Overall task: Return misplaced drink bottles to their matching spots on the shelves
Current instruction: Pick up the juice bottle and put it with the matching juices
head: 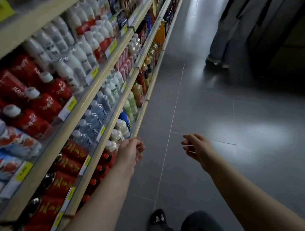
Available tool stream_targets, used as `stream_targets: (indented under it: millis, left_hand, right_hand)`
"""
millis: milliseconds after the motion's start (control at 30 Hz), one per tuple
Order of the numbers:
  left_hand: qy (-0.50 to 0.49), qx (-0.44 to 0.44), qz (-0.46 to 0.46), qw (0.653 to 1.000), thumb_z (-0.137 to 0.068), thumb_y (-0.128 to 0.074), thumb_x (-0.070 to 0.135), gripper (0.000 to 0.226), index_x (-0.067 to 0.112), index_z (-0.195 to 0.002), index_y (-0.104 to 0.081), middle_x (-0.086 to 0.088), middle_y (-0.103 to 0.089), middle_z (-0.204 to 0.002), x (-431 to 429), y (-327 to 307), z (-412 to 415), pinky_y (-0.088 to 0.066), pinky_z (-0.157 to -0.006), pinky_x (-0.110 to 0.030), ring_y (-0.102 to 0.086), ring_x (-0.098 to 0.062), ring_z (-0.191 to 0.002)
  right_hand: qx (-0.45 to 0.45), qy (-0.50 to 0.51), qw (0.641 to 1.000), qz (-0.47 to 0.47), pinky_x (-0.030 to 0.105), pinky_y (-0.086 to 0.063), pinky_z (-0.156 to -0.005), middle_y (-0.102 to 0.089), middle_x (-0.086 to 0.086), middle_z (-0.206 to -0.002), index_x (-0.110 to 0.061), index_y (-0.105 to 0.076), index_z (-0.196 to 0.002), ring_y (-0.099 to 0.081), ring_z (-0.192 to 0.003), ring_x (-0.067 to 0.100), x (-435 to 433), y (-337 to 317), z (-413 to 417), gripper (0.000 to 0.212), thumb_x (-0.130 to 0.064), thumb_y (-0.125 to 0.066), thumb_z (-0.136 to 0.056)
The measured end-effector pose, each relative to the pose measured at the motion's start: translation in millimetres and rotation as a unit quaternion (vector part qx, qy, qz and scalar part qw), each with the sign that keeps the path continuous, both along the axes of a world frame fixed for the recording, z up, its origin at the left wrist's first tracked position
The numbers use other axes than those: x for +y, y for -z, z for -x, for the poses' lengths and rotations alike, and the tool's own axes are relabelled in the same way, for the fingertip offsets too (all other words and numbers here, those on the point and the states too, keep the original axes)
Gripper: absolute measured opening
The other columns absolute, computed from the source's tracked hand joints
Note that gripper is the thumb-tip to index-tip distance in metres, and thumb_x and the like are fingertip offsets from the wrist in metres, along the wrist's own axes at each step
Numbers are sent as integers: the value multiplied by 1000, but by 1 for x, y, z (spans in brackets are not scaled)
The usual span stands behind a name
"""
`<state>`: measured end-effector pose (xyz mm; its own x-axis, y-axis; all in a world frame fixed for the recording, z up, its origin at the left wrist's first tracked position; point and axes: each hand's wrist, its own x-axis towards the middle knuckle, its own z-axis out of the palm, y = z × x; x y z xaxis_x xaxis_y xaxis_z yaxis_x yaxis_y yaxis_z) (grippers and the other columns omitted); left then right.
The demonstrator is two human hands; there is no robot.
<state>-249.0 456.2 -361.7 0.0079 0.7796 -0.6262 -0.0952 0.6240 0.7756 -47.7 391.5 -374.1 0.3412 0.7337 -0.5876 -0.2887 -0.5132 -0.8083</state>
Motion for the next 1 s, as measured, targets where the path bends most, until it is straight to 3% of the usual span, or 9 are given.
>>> stream_targets:
  millis: [167,333,533,1000]
  left_hand:
    - [10,6,0,1000,-92,-47,7,15,17,-86,-57,0,-59,-75,73,5,-58,-42,-63,-28,-59,-12,-69]
    - [-14,7,10,1000,-93,-44,5,19,17,-82,-54,0,-55,-73,151,12,-138,-38,-60,-26,-56,-12,-68]
    - [-42,-9,10,999,-93,-44,5,20,17,-83,-55,0,-56,-74,242,7,-216,-39,-63,-27,-56,-12,-68]
    - [-154,15,75,985,-92,-42,5,20,17,-82,-55,-1,-56,-74,451,61,-251,-40,-64,-29,-57,-14,-69]
  right_hand:
    - [2,10,1000,2,27,-49,-70,-63,0,-79,-11,-60,-101,-58,-68,13,67,12,-60,14,-21,-57,-92]
    - [-2,10,1000,10,25,-46,-65,-61,0,-77,-12,-60,-97,-56,-64,11,151,23,-134,11,-21,-57,-92]
    - [-14,-61,998,14,24,-43,-62,-59,1,-75,-12,-57,-94,-52,-61,11,259,19,-211,8,-20,-55,-93]
    - [-28,-226,973,37,24,-47,-63,-64,-2,-78,-18,-61,-89,-58,-65,11,537,55,-249,9,-27,-59,-91]
